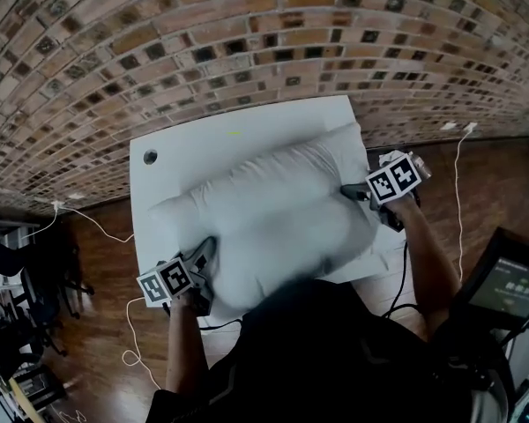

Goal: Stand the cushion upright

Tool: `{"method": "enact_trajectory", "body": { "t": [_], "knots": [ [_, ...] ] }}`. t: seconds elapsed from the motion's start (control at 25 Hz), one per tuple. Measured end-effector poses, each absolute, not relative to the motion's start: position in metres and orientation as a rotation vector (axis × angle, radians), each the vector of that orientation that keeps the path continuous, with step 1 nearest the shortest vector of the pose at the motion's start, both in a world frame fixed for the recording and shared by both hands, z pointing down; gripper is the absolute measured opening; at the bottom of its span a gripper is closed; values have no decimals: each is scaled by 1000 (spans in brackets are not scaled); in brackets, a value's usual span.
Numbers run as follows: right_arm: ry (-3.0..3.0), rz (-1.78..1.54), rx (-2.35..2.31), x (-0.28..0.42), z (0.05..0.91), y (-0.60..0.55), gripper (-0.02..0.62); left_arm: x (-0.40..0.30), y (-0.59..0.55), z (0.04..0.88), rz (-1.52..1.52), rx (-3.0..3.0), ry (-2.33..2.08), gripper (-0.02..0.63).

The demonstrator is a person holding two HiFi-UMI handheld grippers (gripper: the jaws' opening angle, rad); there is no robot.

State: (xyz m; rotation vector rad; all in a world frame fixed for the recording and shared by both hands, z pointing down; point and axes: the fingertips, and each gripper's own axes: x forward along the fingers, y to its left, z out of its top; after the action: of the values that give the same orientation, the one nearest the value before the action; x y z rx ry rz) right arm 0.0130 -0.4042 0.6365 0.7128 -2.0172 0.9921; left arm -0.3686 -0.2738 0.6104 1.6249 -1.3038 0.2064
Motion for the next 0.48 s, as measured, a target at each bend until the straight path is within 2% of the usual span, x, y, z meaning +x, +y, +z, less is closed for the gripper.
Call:
{"method": "enact_trajectory", "body": {
  "t": [0.12, 0.32, 0.48],
  "knots": [
    [-2019, 964, 728, 13, 633, -402, 234, -364, -279, 603, 198, 1653, -1297, 278],
    [-2006, 865, 740, 13, 625, -397, 185, -356, -287, 586, 240, 1729, -1309, 186],
    [-2042, 852, 790, 19, 613, -399, 145, -354, -296, 570, 250, 1773, -1328, 155]
  ]
}}
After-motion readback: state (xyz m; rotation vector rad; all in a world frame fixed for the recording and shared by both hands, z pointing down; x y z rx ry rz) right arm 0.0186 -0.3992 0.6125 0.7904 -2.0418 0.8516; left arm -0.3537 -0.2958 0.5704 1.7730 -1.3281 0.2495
